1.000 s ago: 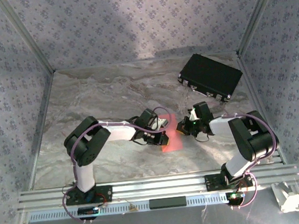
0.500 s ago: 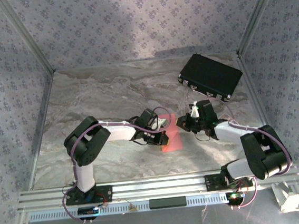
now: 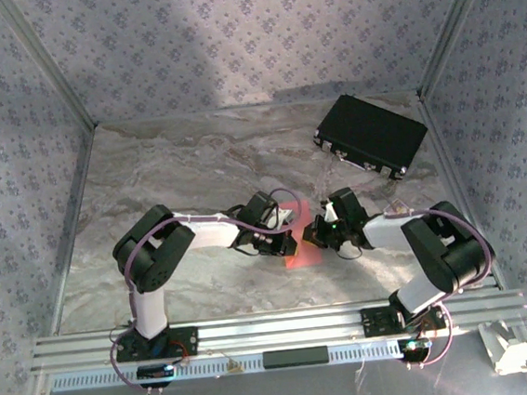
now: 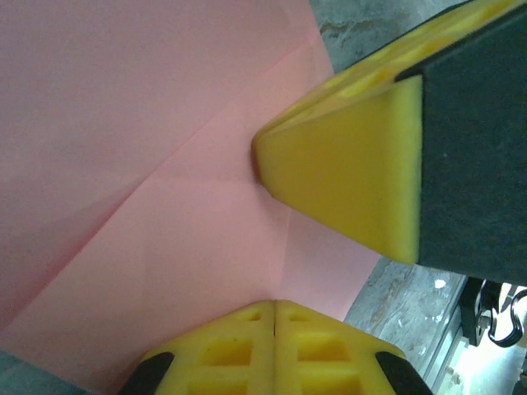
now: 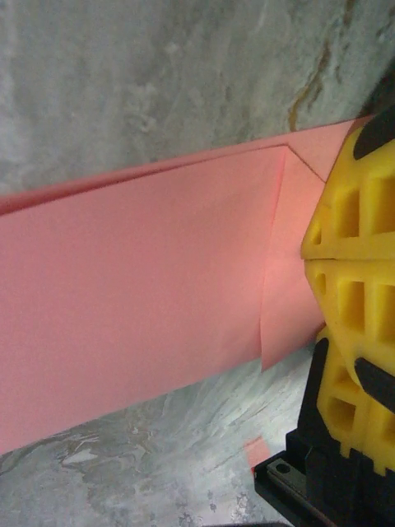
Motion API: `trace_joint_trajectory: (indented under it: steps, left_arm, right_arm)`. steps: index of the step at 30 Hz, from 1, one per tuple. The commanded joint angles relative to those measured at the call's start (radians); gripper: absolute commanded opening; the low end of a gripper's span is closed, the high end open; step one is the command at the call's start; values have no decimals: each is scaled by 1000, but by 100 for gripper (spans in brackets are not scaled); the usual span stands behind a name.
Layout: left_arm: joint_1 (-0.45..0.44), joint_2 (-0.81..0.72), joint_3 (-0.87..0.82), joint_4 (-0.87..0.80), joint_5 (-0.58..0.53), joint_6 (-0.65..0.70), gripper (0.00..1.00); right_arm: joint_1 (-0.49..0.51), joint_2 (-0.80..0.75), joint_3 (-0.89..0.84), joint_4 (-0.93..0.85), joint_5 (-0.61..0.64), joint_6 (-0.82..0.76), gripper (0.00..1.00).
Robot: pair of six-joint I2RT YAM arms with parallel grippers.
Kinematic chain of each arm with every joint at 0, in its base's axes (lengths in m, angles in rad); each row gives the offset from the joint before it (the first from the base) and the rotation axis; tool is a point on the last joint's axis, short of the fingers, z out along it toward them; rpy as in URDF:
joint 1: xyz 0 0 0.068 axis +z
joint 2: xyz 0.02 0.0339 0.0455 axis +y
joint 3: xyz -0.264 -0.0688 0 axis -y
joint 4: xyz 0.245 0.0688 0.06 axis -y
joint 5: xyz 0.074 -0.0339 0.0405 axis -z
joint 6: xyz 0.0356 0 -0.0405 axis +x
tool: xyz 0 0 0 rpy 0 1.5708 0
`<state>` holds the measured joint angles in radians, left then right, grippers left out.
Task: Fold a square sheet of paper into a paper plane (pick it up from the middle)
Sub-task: Fold the triangle a second time at the center of the table.
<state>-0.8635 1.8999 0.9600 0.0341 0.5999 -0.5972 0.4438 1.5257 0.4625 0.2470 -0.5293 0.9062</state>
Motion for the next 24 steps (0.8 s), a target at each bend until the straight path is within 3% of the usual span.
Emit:
trace_joint_trajectory:
  steps: [1, 13, 24]
  left_arm:
    - [0, 0, -27, -59, 12, -16, 4]
    - [-9, -116, -97, -191, 23, 65, 7]
    - [-7, -174, -20, -55, -25, -54, 6]
  right_arm:
    - [5, 12, -38, -33, 115, 18, 0]
    - [-8, 11, -46, -52, 126, 13, 0]
    - [-3, 14, -38, -42, 107, 13, 1]
